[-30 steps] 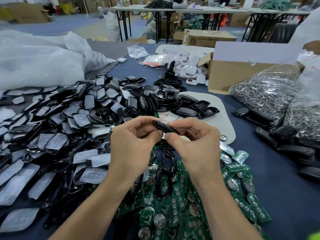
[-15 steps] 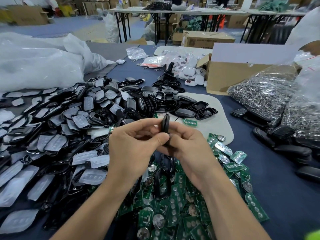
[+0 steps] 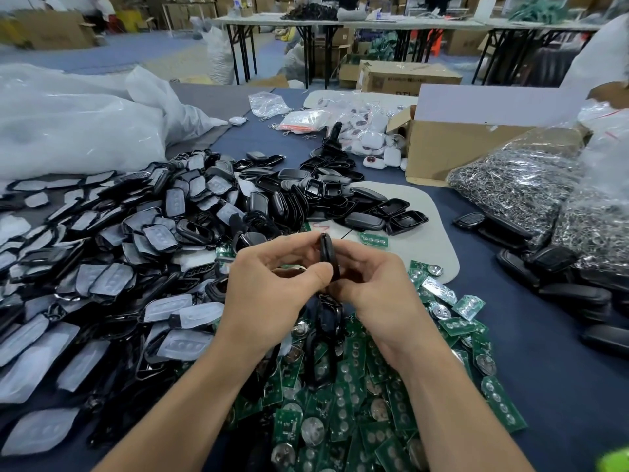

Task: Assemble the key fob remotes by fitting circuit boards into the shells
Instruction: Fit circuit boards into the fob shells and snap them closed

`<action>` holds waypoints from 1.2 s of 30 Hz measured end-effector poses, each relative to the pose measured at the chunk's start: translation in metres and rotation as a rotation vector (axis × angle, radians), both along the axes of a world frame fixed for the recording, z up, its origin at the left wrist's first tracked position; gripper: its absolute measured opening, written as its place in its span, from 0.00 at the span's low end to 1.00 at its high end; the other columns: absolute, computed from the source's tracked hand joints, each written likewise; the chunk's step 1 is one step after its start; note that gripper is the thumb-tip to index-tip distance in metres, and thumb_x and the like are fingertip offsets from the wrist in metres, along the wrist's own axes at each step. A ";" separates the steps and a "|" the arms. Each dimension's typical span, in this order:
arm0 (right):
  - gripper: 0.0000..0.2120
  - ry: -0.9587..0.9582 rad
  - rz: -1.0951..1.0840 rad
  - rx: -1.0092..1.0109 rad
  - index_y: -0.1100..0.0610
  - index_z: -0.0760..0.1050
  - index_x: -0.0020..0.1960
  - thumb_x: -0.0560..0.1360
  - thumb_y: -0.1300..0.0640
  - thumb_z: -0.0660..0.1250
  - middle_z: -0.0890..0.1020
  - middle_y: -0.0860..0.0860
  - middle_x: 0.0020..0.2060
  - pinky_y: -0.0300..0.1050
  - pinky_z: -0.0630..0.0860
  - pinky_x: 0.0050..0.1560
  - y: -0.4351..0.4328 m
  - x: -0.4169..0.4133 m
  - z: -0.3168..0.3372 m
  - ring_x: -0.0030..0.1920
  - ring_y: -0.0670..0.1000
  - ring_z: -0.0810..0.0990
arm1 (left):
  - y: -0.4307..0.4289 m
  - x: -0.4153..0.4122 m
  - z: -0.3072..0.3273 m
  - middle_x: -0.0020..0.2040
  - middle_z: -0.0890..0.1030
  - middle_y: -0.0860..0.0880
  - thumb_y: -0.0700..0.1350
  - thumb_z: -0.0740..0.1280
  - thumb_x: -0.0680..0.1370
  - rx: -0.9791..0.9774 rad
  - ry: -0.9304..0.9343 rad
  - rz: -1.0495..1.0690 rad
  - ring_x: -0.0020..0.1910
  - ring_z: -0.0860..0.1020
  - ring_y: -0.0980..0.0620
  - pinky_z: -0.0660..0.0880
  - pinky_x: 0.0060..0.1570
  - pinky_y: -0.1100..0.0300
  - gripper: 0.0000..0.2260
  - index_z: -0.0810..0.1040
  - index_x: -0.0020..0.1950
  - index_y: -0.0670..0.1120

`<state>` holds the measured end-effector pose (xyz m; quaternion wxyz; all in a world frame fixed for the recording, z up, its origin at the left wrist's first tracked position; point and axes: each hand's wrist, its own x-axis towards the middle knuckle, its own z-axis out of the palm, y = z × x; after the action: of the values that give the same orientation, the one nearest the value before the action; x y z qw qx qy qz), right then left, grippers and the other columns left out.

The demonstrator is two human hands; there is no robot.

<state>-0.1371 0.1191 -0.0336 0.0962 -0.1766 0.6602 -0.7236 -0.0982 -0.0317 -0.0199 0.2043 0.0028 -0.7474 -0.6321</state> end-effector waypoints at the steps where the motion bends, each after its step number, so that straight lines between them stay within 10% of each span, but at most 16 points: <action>1: 0.29 0.013 -0.022 0.013 0.57 0.83 0.63 0.72 0.82 0.62 0.88 0.50 0.54 0.50 0.84 0.58 0.000 -0.001 -0.001 0.57 0.51 0.86 | 0.000 0.000 0.000 0.45 0.88 0.56 0.46 0.77 0.68 -0.004 -0.003 -0.007 0.46 0.86 0.57 0.79 0.46 0.68 0.17 0.88 0.55 0.60; 11: 0.33 0.115 -0.081 0.089 0.49 0.85 0.57 0.70 0.82 0.63 0.89 0.47 0.50 0.40 0.82 0.51 0.000 -0.002 -0.001 0.54 0.47 0.87 | 0.001 0.001 0.001 0.47 0.87 0.55 0.46 0.72 0.64 -0.024 0.042 -0.020 0.47 0.86 0.55 0.80 0.45 0.68 0.20 0.89 0.53 0.58; 21: 0.33 0.265 -0.255 0.231 0.50 0.87 0.55 0.64 0.81 0.63 0.88 0.46 0.51 0.52 0.81 0.62 0.002 -0.004 -0.003 0.58 0.48 0.85 | 0.004 0.002 0.005 0.51 0.88 0.58 0.47 0.72 0.66 -0.003 0.045 -0.086 0.50 0.86 0.57 0.81 0.48 0.67 0.16 0.89 0.51 0.61; 31: 0.30 0.407 -0.266 0.378 0.42 0.85 0.57 0.67 0.72 0.72 0.86 0.32 0.50 0.36 0.79 0.55 0.000 0.007 0.003 0.55 0.37 0.83 | 0.002 -0.002 -0.003 0.45 0.89 0.56 0.38 0.71 0.65 0.067 -0.047 -0.018 0.43 0.87 0.58 0.79 0.41 0.69 0.18 0.90 0.45 0.59; 36: 0.25 0.250 -0.336 0.285 0.48 0.86 0.55 0.69 0.74 0.73 0.88 0.43 0.47 0.50 0.82 0.59 0.000 0.003 0.003 0.52 0.45 0.86 | 0.007 -0.003 -0.005 0.44 0.89 0.54 0.47 0.75 0.70 0.121 -0.105 0.027 0.44 0.87 0.54 0.84 0.47 0.60 0.09 0.90 0.48 0.59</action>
<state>-0.1344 0.1190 -0.0310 -0.0839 -0.1369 0.7824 -0.6017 -0.1014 -0.0249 -0.0254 0.1728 0.0585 -0.7173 -0.6725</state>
